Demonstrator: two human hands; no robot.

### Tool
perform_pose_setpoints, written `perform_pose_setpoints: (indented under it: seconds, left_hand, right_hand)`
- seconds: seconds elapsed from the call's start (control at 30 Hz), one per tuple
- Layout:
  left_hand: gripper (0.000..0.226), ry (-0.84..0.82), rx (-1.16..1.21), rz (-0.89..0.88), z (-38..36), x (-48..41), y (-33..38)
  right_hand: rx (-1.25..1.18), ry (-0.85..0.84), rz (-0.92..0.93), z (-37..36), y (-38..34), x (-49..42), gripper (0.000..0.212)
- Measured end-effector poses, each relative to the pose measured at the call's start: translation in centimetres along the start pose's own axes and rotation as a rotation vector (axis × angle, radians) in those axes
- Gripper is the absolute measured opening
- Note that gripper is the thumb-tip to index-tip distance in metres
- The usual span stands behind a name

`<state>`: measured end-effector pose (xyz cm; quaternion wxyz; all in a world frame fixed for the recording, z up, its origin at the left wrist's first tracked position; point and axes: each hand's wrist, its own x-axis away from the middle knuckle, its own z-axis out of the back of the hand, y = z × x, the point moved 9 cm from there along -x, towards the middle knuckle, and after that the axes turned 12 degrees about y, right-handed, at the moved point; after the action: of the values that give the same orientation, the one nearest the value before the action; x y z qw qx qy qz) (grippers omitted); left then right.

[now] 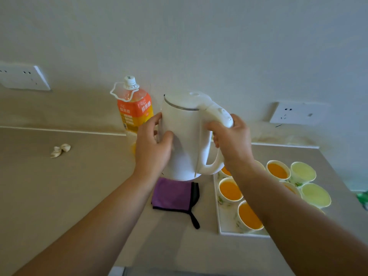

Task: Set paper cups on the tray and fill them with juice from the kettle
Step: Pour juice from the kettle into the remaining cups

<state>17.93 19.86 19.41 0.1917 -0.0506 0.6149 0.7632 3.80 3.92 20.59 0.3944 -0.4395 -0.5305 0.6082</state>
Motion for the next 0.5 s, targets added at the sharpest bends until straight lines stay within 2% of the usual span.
perform_pose_setpoints:
  seconds: [0.17,0.3,0.5]
  left_hand:
    - [0.056,0.055,0.014,-0.033,-1.5,4.0,4.2]
    - [0.050,0.089,0.018,-0.048,-3.8,7.7,7.1]
    - [0.056,0.046,0.068,-0.013,-7.5,13.0,9.8]
  right_hand:
    - [-0.024,-0.087,0.071,4.5,-2.8,-1.5,0.035]
    - [0.022,-0.122,0.151,9.0,-4.7,-3.2,0.037]
    - [0.067,-0.165,0.202,15.0,-6.0,-5.0,0.040]
